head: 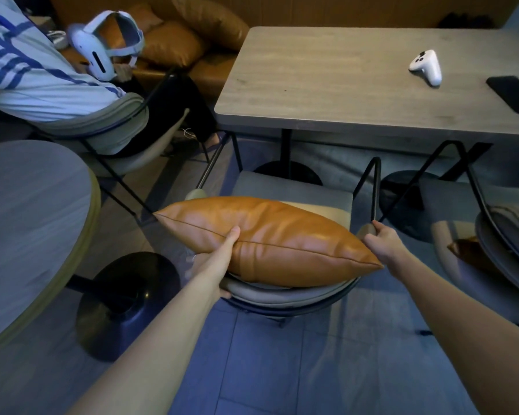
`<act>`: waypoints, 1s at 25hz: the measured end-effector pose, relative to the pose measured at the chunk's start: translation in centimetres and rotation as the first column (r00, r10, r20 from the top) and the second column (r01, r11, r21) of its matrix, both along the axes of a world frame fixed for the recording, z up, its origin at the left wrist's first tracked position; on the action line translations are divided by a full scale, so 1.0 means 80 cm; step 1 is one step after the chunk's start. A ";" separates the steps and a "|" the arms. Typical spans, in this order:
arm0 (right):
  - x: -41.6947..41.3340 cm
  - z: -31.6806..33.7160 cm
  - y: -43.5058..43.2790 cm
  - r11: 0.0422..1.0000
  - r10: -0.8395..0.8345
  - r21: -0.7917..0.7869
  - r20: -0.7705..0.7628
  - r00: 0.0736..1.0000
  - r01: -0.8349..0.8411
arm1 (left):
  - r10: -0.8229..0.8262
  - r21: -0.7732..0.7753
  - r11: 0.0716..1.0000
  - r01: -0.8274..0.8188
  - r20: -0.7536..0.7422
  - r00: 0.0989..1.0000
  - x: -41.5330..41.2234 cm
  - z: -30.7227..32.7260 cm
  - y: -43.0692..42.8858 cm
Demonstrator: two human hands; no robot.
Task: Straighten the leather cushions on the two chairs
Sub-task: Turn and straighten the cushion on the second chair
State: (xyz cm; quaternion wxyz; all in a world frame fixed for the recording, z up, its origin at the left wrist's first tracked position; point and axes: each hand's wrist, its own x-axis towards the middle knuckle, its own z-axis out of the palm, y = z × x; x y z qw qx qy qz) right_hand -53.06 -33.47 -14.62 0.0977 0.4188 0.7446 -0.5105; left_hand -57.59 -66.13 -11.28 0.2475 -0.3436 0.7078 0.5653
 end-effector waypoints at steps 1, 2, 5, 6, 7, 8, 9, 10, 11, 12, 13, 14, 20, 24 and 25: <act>0.002 -0.001 0.003 1.000 0.001 0.002 -0.011 1.000 -0.001 | 0.010 0.005 1.000 -0.010 0.005 1.000 0.001 0.000 0.005; 0.008 -0.005 0.001 1.000 -0.002 0.006 -0.029 1.000 0.002 | 0.019 0.008 1.000 -0.019 0.010 1.000 0.001 0.001 0.009; 0.048 -0.019 -0.046 0.993 -0.110 -0.059 -0.168 0.980 0.101 | 0.014 0.072 0.997 -0.016 0.030 0.999 0.000 0.002 0.003; 0.060 -0.016 -0.067 0.980 -0.190 -0.101 -0.198 0.962 0.173 | -0.012 0.103 0.995 0.007 0.042 0.999 -0.002 0.006 -0.003; 0.068 -0.009 -0.088 0.962 -0.263 -0.130 -0.195 0.945 0.241 | -0.043 0.130 0.991 0.034 0.061 0.997 -0.005 0.011 -0.011; 0.074 -0.006 -0.104 0.946 -0.315 -0.145 -0.191 0.930 0.290 | -0.075 0.146 0.987 0.062 0.081 0.994 -0.008 0.017 -0.020; 0.080 -0.003 -0.118 0.933 -0.350 -0.161 -0.205 0.914 0.321 | -0.104 0.154 0.984 0.089 0.095 0.990 -0.013 0.022 -0.031; 0.084 -0.003 -0.129 0.924 -0.372 -0.175 -0.215 0.903 0.340 | -0.129 0.162 0.980 0.112 0.101 0.986 -0.019 0.025 -0.042; 0.088 -0.006 -0.137 0.919 -0.385 -0.180 -0.213 0.898 0.351 | -0.144 0.181 0.976 0.124 0.102 0.984 -0.024 0.029 -0.053; 0.093 -0.007 -0.145 0.914 -0.395 -0.183 -0.199 0.897 0.361 | -0.151 0.205 0.970 0.131 0.087 0.985 -0.030 0.032 -0.062; 0.099 -0.006 -0.154 0.909 -0.403 -0.191 -0.174 0.899 0.370 | -0.152 0.217 0.967 0.134 0.067 0.986 -0.035 0.032 -0.068; 0.103 -0.006 -0.166 0.905 -0.407 -0.201 -0.148 0.902 0.375 | -0.151 0.227 0.964 0.137 0.047 0.987 -0.040 0.031 -0.071; 0.077 0.014 -0.290 0.751 -0.512 -0.427 0.106 0.853 0.504 | -0.205 0.281 0.940 0.195 0.007 0.979 -0.050 0.031 -0.091; 0.057 0.012 -0.295 0.737 -0.532 -0.399 0.154 0.832 0.545 | -0.239 0.283 0.932 0.229 0.003 0.971 -0.067 0.027 -0.095; 0.057 0.010 -0.292 0.749 -0.531 -0.381 0.146 0.835 0.542 | -0.233 0.278 0.934 0.225 -0.007 0.973 -0.071 0.025 -0.094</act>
